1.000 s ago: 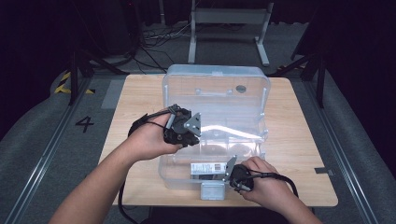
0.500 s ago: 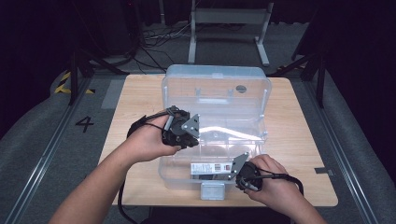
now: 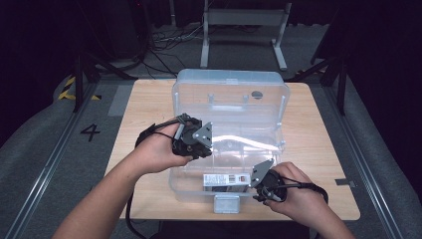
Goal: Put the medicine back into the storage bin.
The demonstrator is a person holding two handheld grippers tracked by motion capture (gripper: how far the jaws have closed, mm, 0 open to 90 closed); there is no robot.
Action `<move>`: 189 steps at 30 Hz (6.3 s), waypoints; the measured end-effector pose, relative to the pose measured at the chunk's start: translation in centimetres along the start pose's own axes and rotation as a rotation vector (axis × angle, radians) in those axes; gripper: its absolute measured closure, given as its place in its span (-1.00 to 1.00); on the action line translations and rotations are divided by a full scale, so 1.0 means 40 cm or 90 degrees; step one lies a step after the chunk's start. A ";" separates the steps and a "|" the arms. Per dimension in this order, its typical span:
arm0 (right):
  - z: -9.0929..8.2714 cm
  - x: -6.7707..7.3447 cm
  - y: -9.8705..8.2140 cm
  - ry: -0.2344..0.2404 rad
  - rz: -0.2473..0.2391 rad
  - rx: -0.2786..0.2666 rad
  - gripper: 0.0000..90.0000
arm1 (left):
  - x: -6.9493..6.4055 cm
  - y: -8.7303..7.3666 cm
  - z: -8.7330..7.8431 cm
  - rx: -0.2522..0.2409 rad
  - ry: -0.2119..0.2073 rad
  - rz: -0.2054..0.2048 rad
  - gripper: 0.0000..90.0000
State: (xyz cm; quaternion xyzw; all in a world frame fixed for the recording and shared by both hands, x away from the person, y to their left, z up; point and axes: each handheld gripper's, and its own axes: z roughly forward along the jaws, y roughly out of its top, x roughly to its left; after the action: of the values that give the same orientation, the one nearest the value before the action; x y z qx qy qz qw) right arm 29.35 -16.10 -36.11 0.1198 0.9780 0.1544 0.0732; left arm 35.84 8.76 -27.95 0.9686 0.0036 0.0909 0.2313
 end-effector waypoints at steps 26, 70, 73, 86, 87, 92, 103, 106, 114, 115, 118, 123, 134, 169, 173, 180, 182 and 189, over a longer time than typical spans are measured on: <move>-0.081 -0.001 -0.006 0.023 -0.057 -0.050 1.00 | 0.000 -0.005 0.002 -0.011 -0.009 -0.013 0.98; -0.171 -0.027 -0.127 -0.055 0.141 -0.431 1.00 | -0.013 -0.024 0.007 -0.041 -0.021 -0.026 0.97; -0.178 -0.032 -0.134 -0.066 0.151 -0.448 1.00 | -0.017 -0.028 0.009 -0.049 -0.020 -0.029 0.97; -0.210 -0.083 -0.162 -0.111 0.232 -0.522 1.00 | -0.020 -0.035 0.011 -0.057 -0.029 -0.032 0.97; -0.210 -0.088 -0.165 -0.112 0.238 -0.526 1.00 | -0.020 -0.035 0.012 -0.058 -0.030 -0.032 0.97; -0.214 -0.105 -0.173 -0.120 0.258 -0.546 1.00 | -0.024 -0.038 0.012 -0.062 -0.026 -0.035 0.97; -0.220 -0.156 -0.171 -0.139 0.300 -0.560 1.00 | -0.028 -0.047 0.014 -0.072 -0.031 -0.043 0.97; -0.218 -0.171 -0.171 -0.137 0.308 -0.560 1.00 | -0.030 -0.048 0.015 -0.074 -0.028 -0.039 0.97; -0.215 -0.196 -0.166 -0.121 0.318 -0.570 1.00 | -0.038 -0.052 0.019 -0.075 -0.035 -0.039 0.97; -0.215 -0.198 -0.164 -0.122 0.319 -0.570 1.00 | -0.039 -0.052 0.020 -0.077 -0.035 -0.039 0.97; -0.215 -0.203 -0.164 -0.127 0.320 -0.568 1.00 | -0.043 -0.053 0.022 -0.076 -0.037 -0.038 0.97; -0.212 -0.211 -0.163 -0.127 0.326 -0.569 1.00 | -0.048 -0.056 0.026 -0.076 -0.047 -0.042 0.96; -0.206 -0.203 -0.165 -0.125 0.330 -0.569 1.00 | -0.068 -0.073 0.038 -0.085 -0.057 -0.054 0.91; -0.169 -0.117 -0.205 -0.109 0.322 -0.563 1.00 | -0.165 -0.319 -0.117 -0.271 0.007 -0.276 0.19; -0.167 -0.109 -0.205 -0.105 0.318 -0.558 1.00 | -0.160 -0.378 -0.121 -0.257 0.023 -0.337 0.12; -0.163 -0.098 -0.208 -0.103 0.321 -0.550 1.00 | -0.150 -0.465 -0.112 -0.261 0.039 -0.416 0.08; -0.162 -0.096 -0.209 -0.102 0.320 -0.547 1.00 | -0.146 -0.483 -0.110 -0.259 0.046 -0.427 0.08; -0.158 -0.091 -0.213 -0.099 0.320 -0.547 1.00 | -0.125 -0.529 -0.091 -0.258 0.085 -0.465 0.02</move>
State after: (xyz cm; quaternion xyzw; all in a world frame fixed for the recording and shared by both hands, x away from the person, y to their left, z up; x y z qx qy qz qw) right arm 29.91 -26.71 -32.50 0.3216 0.7586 0.5467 0.1489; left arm 31.02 29.05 -35.12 0.8307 0.3436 0.0646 0.4332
